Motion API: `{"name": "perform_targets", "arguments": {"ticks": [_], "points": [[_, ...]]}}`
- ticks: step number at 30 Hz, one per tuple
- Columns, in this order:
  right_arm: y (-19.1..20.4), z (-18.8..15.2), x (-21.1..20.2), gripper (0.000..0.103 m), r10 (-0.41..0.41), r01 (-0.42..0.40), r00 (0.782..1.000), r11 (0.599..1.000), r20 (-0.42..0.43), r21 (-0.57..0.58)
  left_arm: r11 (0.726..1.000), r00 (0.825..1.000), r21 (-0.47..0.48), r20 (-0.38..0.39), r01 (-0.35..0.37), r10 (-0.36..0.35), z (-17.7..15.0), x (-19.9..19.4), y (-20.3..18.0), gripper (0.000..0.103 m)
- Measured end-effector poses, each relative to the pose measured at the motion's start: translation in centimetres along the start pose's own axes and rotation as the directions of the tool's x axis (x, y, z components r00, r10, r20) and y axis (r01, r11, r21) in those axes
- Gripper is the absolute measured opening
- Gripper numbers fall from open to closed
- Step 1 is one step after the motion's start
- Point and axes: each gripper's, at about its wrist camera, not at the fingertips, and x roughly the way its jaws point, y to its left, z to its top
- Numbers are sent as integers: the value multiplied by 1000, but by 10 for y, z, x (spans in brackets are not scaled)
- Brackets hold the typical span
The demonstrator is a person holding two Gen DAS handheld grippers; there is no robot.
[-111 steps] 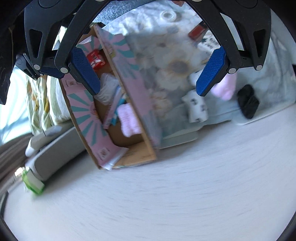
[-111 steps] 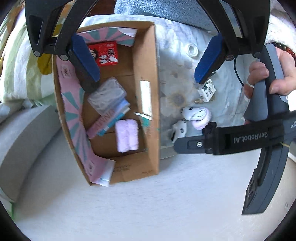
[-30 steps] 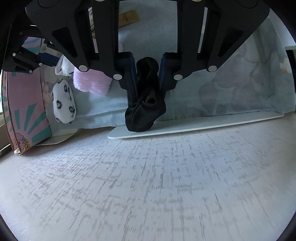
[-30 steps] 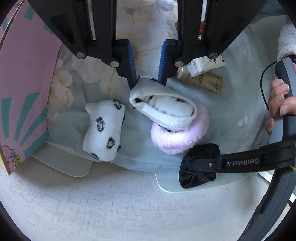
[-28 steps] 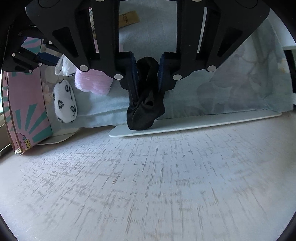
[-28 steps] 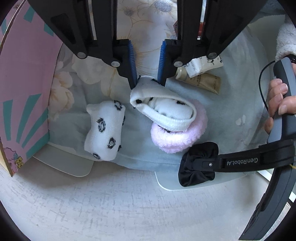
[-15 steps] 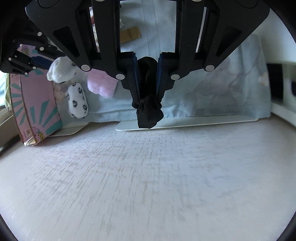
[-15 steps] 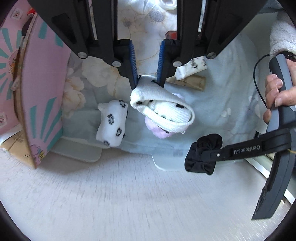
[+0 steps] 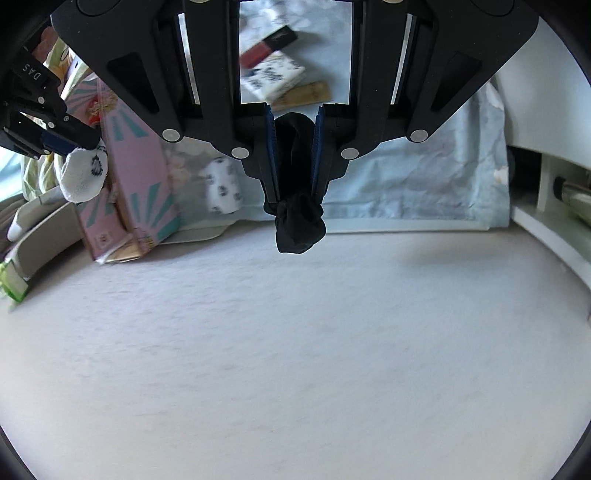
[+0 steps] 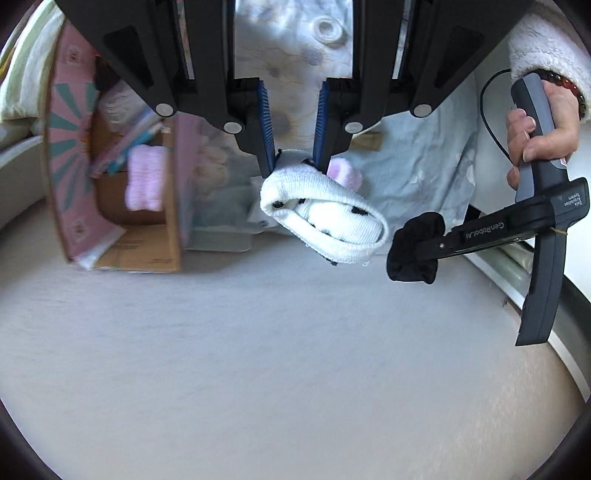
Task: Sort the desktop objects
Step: 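Carry scrunchie and sock over the cardboard box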
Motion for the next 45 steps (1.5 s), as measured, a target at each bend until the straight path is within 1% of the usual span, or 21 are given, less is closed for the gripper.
{"name": "perform_targets", "arguments": {"ticks": [5,7,10,13,16,17,19,22,25,29,30,33,36,39,45], "points": [[-37,-13,-25,19,-33,31,999,998,29,56,996,999,74,9,42,-43,7,-4,-48,14],[-53,-21,-30,19,-39,36,999,995,37,98,991,998,120,0,64,-64,9,0,-77,14],[-78,-29,-41,19,-52,47,998,990,37,130,982,996,163,-17,95,-93,12,4,-113,14],[-102,-40,-48,19,-63,58,998,986,23,158,970,993,211,-35,121,-117,12,13,-153,14],[-120,-49,-53,19,-71,69,997,984,3,167,958,990,249,-56,140,-130,13,26,-187,14],[-126,-52,-52,19,-74,75,997,983,-12,167,955,989,259,-60,144,-133,12,30,-192,14],[-139,-57,-50,19,-80,86,996,981,-42,174,948,989,286,-73,143,-128,13,43,-213,14],[-156,-65,-46,19,-69,82,995,980,-76,183,941,987,305,-106,147,-120,13,65,-238,14],[-169,-70,-40,19,-64,83,992,981,-110,178,937,986,322,-130,138,-101,11,83,-254,14],[-180,-73,-31,19,-41,64,990,984,-138,166,934,983,331,-162,134,-83,5,106,-267,14],[-182,-73,-28,19,-40,63,988,986,-147,157,953,984,283,-167,112,-67,4,113,-270,14],[-185,-73,-18,19,-32,53,985,991,-168,123,950,981,293,-186,103,-49,0,127,-276,14],[-185,-72,-6,19,-20,39,982,994,-188,101,951,978,293,-203,100,-40,-1,138,-281,14],[-184,-72,1,19,8,7,980,997,-198,75,949,977,300,-212,97,-33,-1,142,-282,14],[-180,-72,12,19,25,-15,974,999,-224,44,944,974,317,-225,94,-21,-1,151,-289,14]]}}
